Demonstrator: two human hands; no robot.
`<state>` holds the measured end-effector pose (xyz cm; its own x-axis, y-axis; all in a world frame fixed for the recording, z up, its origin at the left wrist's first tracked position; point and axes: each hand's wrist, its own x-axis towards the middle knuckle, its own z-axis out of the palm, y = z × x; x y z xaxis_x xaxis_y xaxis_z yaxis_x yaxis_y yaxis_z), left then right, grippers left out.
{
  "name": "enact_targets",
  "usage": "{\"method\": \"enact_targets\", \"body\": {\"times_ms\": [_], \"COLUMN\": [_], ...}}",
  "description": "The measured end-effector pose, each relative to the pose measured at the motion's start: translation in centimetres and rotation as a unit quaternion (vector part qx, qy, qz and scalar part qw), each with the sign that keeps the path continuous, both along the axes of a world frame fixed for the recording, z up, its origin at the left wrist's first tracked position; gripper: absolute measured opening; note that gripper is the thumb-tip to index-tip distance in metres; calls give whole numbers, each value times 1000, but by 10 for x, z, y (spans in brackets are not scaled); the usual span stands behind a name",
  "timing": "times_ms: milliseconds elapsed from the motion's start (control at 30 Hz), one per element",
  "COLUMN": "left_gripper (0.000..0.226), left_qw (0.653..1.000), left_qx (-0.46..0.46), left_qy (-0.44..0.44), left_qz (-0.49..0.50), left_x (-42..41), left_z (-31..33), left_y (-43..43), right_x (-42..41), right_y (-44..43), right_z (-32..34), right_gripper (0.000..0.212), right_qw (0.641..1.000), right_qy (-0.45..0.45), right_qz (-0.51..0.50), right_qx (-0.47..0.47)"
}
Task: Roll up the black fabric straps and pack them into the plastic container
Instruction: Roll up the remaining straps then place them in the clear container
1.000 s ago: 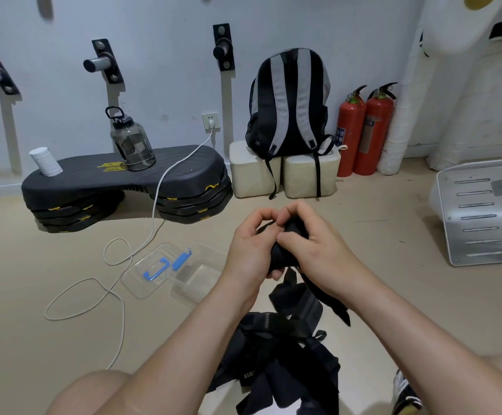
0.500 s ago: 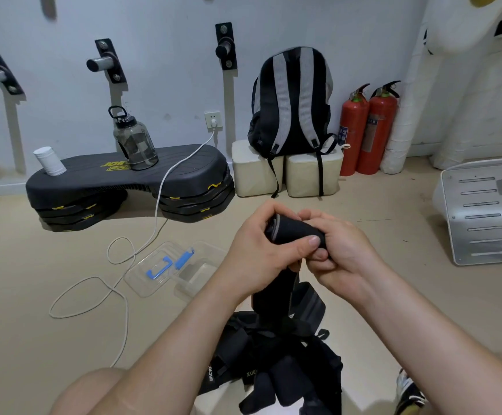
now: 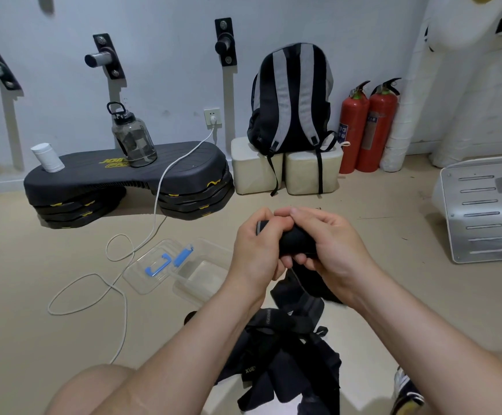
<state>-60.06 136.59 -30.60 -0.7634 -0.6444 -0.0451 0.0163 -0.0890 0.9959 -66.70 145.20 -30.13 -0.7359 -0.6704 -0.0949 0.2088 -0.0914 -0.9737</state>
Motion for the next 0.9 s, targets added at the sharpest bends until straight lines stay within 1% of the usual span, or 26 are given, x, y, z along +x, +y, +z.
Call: {"method": "enact_targets", "body": {"times_ms": [100,167,267,334,400,467,500,567,634,700,734,801,834,901], "left_gripper": [19,13,21,24,26,26,24,17,19,17,14,6,4,5], "left_qw": [999,998,999,999,998,998,999,999,996,991,986,977,977,985], "left_qx": [-49,-69,-35,4,42,45,29,-38,-85,-123,-160,-213,-215,-170], "left_qy": [-1,7,10,17,22,12,-1,-21,-16,2,2,-4,-6,-5], "left_qz": [3,9,21,36,35,29,26,18,-14,-47,-49,-21,1,23], "left_x": [0,0,0,1,2,4,4,3,3,3,2,-1,-2,-2], "left_z": [-1,0,3,5,8,8,7,4,0,-3,-4,-5,-4,-2], "left_y": [2,3,2,0,-2,-4,-4,-6,-8,-9,-9,-9,-9,-11], "right_x": [2,5,11,14,16,14,12,6,2,0,1,3,4,4], "right_y": [-2,-4,-7,-6,-4,-3,-4,-6,-6,-4,-3,-1,-1,-2], "right_z": [-2,-5,-8,-6,-3,-2,-2,-4,-5,-2,-1,-1,-3,-7], "right_gripper": [28,30,27,24,26,28,27,26,25,27,28,27,26,25], "right_qw": [999,998,996,997,997,997,998,999,998,997,997,999,999,994], "right_qy": [7,27,61,54,62,65,50,5,-33,-61,-62,-30,8,107], "right_qz": [-31,-54,-57,-30,3,14,6,-31,-54,-43,-33,-29,-30,-28], "right_qx": [-7,-15,-28,-45,-41,-33,-32,-25,-18,-32,-37,-32,-22,8]}}
